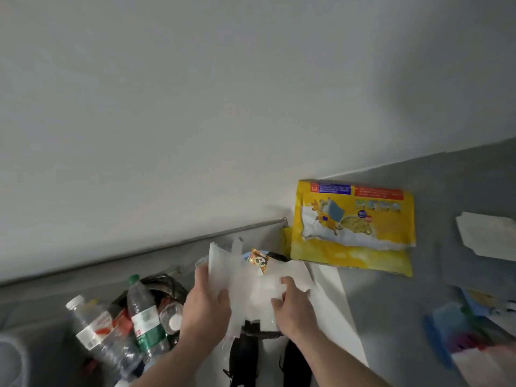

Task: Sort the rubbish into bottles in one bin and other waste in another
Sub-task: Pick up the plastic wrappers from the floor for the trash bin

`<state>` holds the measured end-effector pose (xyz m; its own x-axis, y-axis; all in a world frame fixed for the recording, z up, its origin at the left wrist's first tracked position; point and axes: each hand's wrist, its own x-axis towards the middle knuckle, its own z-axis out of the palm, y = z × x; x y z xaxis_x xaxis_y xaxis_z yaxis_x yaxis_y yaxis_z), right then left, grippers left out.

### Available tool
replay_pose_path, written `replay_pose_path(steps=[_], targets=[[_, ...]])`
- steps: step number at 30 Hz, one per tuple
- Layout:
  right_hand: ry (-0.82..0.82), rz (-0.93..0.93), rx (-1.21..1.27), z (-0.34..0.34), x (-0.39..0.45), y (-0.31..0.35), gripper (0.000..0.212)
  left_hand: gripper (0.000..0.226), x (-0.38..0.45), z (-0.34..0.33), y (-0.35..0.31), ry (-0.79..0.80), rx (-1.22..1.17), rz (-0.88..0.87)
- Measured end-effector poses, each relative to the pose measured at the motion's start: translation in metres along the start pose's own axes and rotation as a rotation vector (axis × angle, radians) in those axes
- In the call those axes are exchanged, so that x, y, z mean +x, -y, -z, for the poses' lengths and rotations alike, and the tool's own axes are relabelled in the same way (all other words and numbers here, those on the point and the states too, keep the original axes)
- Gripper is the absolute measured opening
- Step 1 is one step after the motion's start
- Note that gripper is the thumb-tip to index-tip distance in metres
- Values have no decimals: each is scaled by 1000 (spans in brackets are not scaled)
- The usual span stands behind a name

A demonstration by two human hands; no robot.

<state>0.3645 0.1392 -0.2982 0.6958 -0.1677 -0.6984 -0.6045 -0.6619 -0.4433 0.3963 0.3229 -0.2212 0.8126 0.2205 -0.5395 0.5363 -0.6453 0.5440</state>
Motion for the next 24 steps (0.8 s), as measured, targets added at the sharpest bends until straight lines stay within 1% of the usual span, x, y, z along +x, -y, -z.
replay_pose_path(steps=[3,5,7,9,12,13,14,15,17,18,20,22,24], targets=[[-4,-50,44,-34,42,-21,56,63,27,-27,21,20,0,-80],[-2,-72,54,-52,62,-35,60,82,39,-42,34,75,34,-161],[-21,-71,64,-66,81,-46,57,89,52,-56,45,141,98,-262],[-12,-51,69,-74,94,-55,47,82,63,-72,56,209,180,-355],[24,-27,178,-89,105,-75,33,53,79,-105,72,319,311,-403],[-11,-30,225,-93,100,-78,32,47,84,-118,78,354,361,-405],[-81,-42,291,-96,94,-81,35,46,91,-131,81,389,422,-403],[-167,-77,349,-97,86,-81,40,51,96,-143,83,415,485,-391],[-352,-136,406,-97,66,-78,51,65,105,-167,86,465,616,-373],[-382,-141,419,-94,58,-74,55,72,108,-176,87,476,678,-374],[-329,-94,337,-88,52,-73,63,84,115,-192,90,461,772,-376],[-230,7,117,-86,60,-80,69,95,122,-205,95,438,816,-393],[-116,103,-66,-88,71,-85,76,98,132,-212,102,432,842,-416]])
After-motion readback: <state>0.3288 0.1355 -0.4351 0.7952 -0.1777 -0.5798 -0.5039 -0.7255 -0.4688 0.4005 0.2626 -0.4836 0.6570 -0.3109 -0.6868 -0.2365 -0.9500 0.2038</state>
